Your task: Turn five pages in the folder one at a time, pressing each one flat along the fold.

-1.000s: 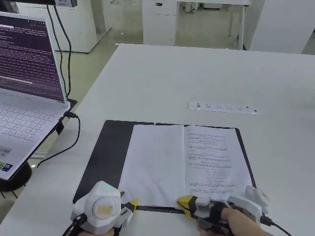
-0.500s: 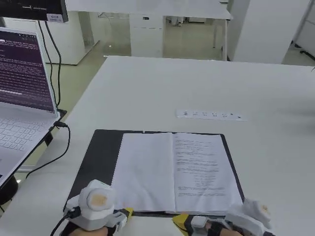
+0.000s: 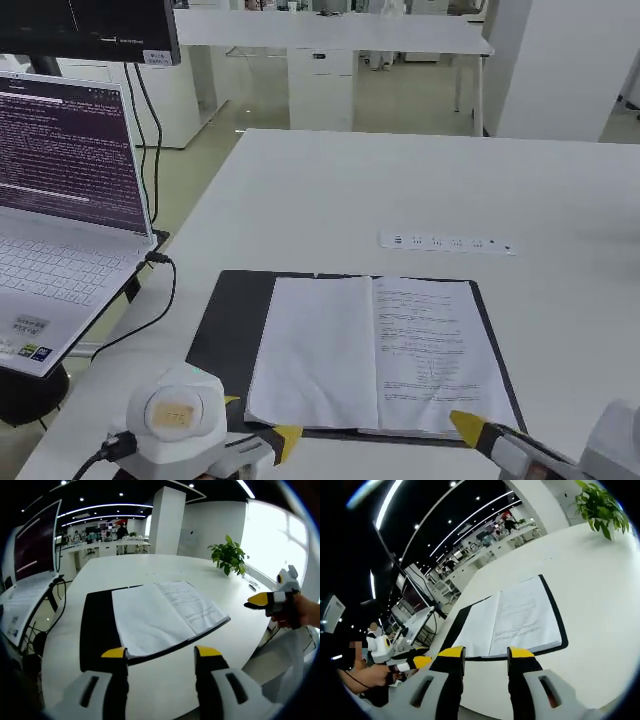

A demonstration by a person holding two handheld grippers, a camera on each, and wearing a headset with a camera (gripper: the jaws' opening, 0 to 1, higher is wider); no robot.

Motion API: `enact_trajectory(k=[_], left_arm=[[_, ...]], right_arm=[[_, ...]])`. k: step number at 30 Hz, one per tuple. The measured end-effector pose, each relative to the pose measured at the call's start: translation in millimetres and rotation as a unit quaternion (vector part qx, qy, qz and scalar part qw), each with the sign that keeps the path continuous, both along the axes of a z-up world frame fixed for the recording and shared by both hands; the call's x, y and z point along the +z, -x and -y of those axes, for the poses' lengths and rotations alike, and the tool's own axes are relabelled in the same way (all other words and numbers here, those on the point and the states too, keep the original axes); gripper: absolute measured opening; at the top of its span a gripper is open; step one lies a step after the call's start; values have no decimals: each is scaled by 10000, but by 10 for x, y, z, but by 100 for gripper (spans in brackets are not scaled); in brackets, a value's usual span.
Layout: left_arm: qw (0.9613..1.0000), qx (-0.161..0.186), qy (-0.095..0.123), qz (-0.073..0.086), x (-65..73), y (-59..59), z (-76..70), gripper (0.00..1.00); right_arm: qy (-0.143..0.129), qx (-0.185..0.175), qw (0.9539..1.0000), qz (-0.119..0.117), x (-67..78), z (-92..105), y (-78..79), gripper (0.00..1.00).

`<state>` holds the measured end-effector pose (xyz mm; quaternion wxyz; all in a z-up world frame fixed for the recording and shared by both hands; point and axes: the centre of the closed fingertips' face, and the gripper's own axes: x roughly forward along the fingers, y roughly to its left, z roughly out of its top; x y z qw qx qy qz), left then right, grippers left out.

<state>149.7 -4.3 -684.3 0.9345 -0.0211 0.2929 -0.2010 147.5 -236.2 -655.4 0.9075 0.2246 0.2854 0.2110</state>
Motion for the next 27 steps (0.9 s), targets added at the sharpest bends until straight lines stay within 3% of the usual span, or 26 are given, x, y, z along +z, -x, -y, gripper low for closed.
enact_trajectory(k=[4,6,9,11,15,19,23,27], left_arm=[[9997,86,-93,188,101,62,-55,63],[9995,165,-88,253,142,95,-94,69],[9987,396,78,303,196,127,-167,77],[9980,519,142,320,220,152,-207,83],[9968,691,224,329,245,189,-252,98],[9965,747,211,299,254,247,-282,99],[9964,770,235,278,242,254,-277,99],[9970,707,199,241,205,225,-236,99]], right_arm=[[252,-323,9981,471,117,229,-32,52],[288,-410,9979,399,87,317,-13,59],[766,-572,9936,600,62,514,-42,76],[915,-676,9913,657,54,604,-41,88],[938,-799,9903,636,45,724,-19,90],[951,-905,9895,605,15,806,5,99],[1097,-787,9896,489,-56,815,79,100],[1032,-796,9905,436,-59,834,104,99]])
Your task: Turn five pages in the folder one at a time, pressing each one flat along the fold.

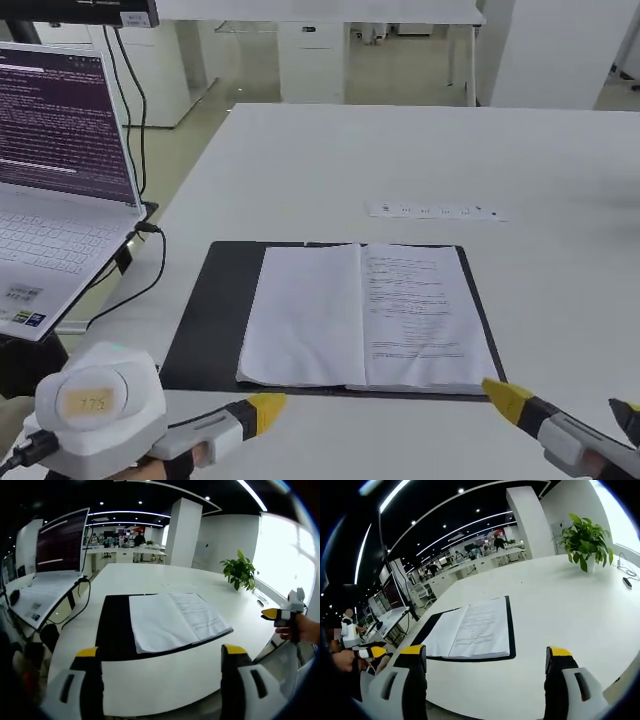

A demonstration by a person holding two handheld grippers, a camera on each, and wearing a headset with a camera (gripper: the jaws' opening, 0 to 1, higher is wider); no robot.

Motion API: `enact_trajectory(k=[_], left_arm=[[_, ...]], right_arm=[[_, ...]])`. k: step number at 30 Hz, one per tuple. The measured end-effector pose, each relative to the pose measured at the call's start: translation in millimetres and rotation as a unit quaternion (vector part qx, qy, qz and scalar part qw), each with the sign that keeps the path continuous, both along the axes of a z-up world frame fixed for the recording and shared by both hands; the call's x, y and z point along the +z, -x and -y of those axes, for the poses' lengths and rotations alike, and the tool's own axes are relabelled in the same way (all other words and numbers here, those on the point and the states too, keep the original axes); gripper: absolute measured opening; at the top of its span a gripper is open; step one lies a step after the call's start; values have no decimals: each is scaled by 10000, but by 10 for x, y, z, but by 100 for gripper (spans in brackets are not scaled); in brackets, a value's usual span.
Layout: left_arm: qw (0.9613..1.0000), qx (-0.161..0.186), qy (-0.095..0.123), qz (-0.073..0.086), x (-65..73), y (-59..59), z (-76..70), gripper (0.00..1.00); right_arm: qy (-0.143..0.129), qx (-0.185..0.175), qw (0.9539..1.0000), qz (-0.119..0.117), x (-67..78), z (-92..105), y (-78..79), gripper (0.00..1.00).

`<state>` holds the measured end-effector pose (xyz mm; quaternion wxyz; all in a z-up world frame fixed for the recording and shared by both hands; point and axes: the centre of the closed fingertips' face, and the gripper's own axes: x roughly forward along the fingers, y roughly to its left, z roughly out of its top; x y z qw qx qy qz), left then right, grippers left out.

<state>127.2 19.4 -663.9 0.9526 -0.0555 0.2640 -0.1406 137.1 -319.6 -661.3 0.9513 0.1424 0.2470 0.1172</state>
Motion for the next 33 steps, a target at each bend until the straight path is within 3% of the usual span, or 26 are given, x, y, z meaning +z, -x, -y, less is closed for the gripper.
enact_trajectory(k=[7,14,20,33], left_arm=[[9997,-238,-80,21,-8,-172,175,98],[9978,-638,-153,55,-67,-410,502,91],[9947,-1004,-233,-15,-222,-591,802,86],[9861,-1606,-387,-164,-435,-821,1332,80]], right_arm=[[-50,-12,10000,62,38,25,-15,96],[-42,32,10000,6,-2,34,0,92],[-82,11,10000,-30,-16,45,-10,89],[-120,-151,9998,-110,-42,105,-17,88]])
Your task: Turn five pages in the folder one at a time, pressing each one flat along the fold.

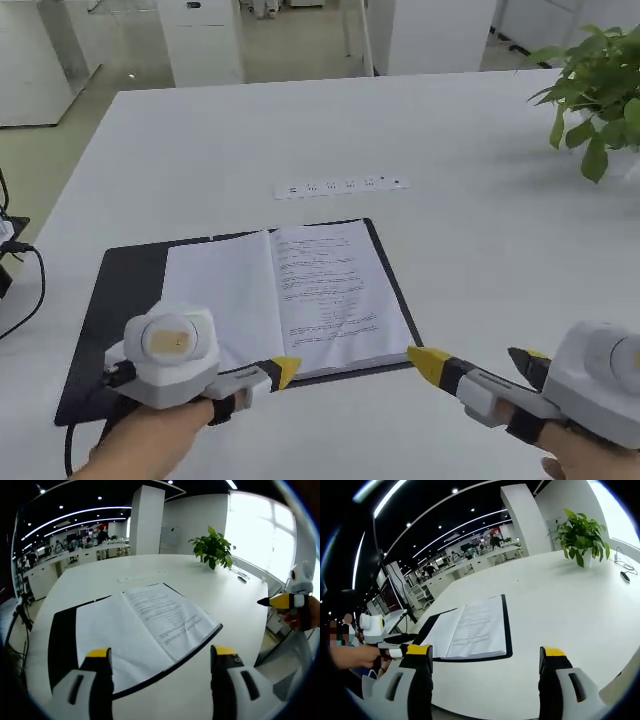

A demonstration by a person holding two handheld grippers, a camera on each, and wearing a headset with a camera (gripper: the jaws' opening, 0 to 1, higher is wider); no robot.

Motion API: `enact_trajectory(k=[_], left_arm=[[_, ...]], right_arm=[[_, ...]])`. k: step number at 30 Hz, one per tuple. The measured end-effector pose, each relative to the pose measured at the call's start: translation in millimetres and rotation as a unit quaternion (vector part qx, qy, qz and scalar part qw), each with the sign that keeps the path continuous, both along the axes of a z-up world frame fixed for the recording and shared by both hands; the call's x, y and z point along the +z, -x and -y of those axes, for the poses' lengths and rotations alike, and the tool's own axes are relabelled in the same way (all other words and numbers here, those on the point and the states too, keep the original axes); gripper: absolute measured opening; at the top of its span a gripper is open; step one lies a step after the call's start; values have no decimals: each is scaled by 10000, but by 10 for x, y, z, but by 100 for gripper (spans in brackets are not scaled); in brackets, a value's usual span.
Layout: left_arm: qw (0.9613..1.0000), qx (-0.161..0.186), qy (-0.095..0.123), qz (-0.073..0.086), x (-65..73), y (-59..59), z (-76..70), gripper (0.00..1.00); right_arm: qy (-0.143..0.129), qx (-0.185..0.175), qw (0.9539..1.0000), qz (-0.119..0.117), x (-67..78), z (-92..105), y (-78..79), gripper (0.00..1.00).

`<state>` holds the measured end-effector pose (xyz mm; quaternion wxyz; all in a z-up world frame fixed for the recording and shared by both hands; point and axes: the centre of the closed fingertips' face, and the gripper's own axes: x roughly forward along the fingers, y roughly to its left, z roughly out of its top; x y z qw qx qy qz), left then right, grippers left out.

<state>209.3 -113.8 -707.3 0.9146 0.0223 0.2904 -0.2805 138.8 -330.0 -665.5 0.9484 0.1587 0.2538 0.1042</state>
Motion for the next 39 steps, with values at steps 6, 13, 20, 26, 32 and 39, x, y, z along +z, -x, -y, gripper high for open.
enact_trajectory(k=[6,13,20,26,32,39], left_arm=[[9999,-162,2,-38,-57,-62,183,78],[9995,-318,15,-79,-125,-114,384,75],[9985,-542,-34,-63,-189,-187,643,71],[9973,-728,-80,10,-246,-280,889,67],[9963,-848,-128,-34,-406,-338,1110,62],[9964,-820,-221,-60,-549,-417,1237,57]], right_arm=[[-3,-29,10000,-28,-10,6,5,87],[9,-83,10000,-47,-17,23,5,86],[-21,-152,9999,-62,-13,41,14,85],[-2,-187,9998,-103,-34,60,22,84],[-24,-255,9997,-47,-10,79,21,83],[-5,-287,9996,-64,-17,85,22,82]])
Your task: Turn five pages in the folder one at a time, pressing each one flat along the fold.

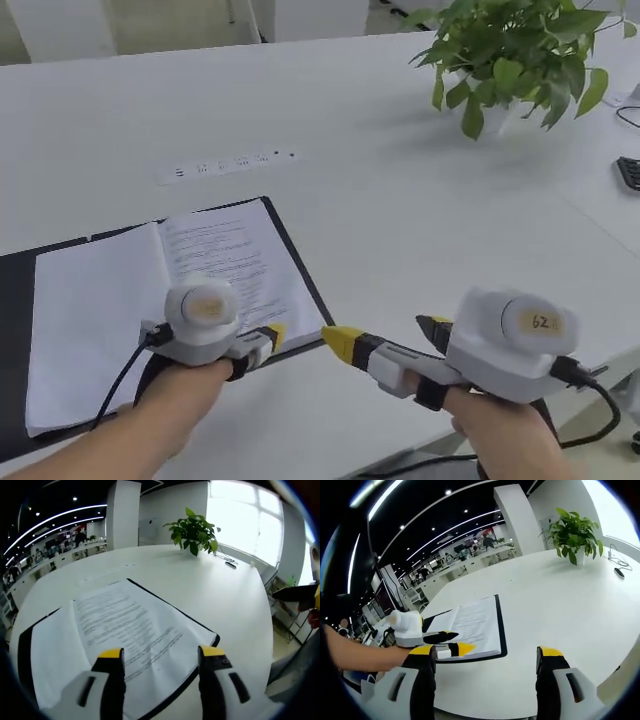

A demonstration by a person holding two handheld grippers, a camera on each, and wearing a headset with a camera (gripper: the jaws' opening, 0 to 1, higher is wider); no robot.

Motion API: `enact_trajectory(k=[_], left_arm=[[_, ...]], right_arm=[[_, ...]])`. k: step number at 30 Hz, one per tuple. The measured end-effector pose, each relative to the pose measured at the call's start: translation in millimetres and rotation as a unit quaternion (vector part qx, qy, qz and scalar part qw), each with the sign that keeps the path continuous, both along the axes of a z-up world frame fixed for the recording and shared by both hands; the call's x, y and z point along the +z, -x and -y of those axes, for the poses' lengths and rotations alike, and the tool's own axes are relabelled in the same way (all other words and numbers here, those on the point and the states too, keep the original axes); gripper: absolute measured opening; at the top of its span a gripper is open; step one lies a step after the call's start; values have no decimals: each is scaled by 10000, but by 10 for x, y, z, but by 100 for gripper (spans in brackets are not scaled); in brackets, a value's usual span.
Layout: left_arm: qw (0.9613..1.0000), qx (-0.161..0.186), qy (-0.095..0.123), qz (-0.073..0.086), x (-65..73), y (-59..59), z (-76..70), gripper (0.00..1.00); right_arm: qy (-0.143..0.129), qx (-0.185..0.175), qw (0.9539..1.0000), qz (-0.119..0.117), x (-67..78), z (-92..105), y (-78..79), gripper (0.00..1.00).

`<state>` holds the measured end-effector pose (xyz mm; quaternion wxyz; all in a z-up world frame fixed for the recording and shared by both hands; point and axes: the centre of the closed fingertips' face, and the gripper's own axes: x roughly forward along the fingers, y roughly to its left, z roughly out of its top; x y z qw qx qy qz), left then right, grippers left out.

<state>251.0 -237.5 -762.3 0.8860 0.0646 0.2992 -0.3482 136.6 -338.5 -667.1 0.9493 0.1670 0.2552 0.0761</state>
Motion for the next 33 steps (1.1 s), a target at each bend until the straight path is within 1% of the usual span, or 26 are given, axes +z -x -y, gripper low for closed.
enact_trajectory(k=[1,2,4,5,6,7,8,9,11,13,14,15,16,20,22,25,26,27,28,30,33], left_arm=[[10000,44,35,-24,-17,-14,17,56],[10000,74,35,-13,-34,-25,30,55],[10000,64,20,-42,-87,-25,62,52],[10000,52,-28,-61,-117,-18,71,51],[9999,50,-96,-68,-152,-12,71,49],[9994,75,-348,-48,-221,0,18,47],[9983,-70,-516,267,-199,-40,13,45],[9992,-16,-367,159,-225,-8,51,44],[9993,89,-281,208,-211,-44,28,43],[9992,113,-265,292,-213,-48,2,40],[9992,118,-232,301,-212,-50,-2,40],[9990,79,-254,362,-208,-54,1,40],[9991,91,-242,349,-209,-57,-1,39],[9989,71,-238,398,-210,-72,-25,36],[9988,38,-222,428,-209,-74,-25,32],[9986,61,-197,481,-205,-90,-53,23],[9982,96,-236,550,-203,-115,-81,18],[9979,122,-301,554,-214,-124,-122,10],[9980,98,-262,560,-213,-132,-124,9],[9973,-25,-361,638,-206,-133,-119,8],[9975,44,-331,627,-207,-146,-137,5]], right_arm=[[6,-4,10000,-1,-2,5,0,82],[-2,-15,10000,1,-1,7,-2,82],[-6,-31,10000,-8,-4,14,-1,82],[-2,-40,10000,-8,-5,19,0,82],[-7,-46,10000,-4,-4,19,-2,82],[-19,-51,10000,-9,-4,18,-2,82],[-16,-54,10000,-13,-7,21,-3,82],[-12,-59,10000,-27,-12,24,-1,82],[-17,-59,10000,-39,-19,23,-2,81],[-21,-43,10000,-67,-29,15,-1,81],[-13,-39,10000,-63,-30,14,-2,81],[-7,-38,10000,-68,-33,13,-2,81],[-13,-42,10000,-75,-35,11,-3,81],[-27,-25,9999,-102,-47,2,-9,80],[-37,-18,9999,-119,-54,-4,-11,80],[-51,-1,9999,-120,-55,-12,-18,80],[-56,15,9999,-144,-62,-18,-16,80],[-53,22,9999,-146,-64,-21,-16,80],[-52,26,9999,-149,-66,-22,-19,80],[-67,30,9999,-150,-67,-29,-26,80],[-73,45,9998,-179,-80,-39,-34,80]])
